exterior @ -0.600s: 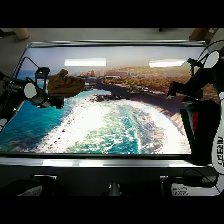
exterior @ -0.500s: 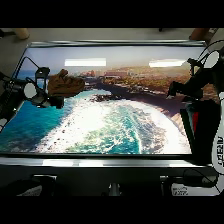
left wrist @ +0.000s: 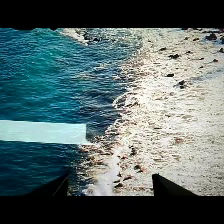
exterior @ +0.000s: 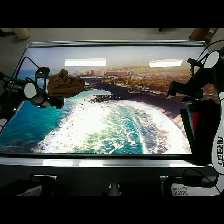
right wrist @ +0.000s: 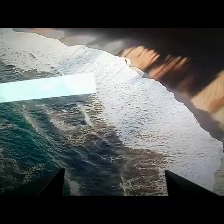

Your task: Fold the shirts.

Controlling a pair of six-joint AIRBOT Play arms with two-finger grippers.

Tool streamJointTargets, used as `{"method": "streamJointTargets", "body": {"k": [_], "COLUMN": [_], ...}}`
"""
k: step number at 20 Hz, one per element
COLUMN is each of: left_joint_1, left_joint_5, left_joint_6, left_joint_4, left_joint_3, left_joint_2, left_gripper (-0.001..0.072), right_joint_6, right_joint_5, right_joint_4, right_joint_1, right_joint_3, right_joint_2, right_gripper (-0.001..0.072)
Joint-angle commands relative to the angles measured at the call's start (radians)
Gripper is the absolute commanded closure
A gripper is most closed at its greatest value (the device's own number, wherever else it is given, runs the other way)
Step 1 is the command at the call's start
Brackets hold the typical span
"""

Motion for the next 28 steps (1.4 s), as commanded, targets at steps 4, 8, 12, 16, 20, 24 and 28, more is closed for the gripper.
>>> {"method": "streamJointTargets", "body": {"k": [4,8,12,16,20,24,28], "left_joint_1": [0.001,0.001,0.046,0.237,0.284,0.256,0.22], "left_joint_5": [0.095,0.275,0.478,0.199,0.181,0.205,0.225], "left_joint_6": [0.0,-0.023,-0.05,-0.017,0.002,0.021,0.246], "left_joint_4": [-0.001,-0.008,-0.002,-0.181,-0.361,-0.423,-0.52], "left_joint_3": [-0.002,-0.002,0.045,0.358,0.498,0.499,0.554], "left_joint_2": [-0.003,-0.006,-0.09,-0.409,-0.617,-0.662,-0.521], "left_gripper": [0.0099,0.0098,0.0138,0.0088,0.0099,0.0546,0.068], "right_joint_6": [0.0,0.0,0.0,0.0,0.0,0.0,-0.016], "right_joint_5": [-0.106,-0.127,-0.208,-0.212,-0.215,-0.211,-0.222], "right_joint_4": [0.0,0.0,0.0,0.003,0.004,0.004,0.003], "right_joint_1": [0.0,0.0,0.0,0.0,0.0,0.0,0.0], "right_joint_3": [0.0,0.0,0.0,0.0,0.0,0.0,0.0], "right_joint_2": [0.0,0.0,-0.001,-0.003,-0.011,-0.012,0.021], "right_gripper": [0.0038,0.0037,0.0037,0.0038,0.0038,0.0039,0.0041]}}
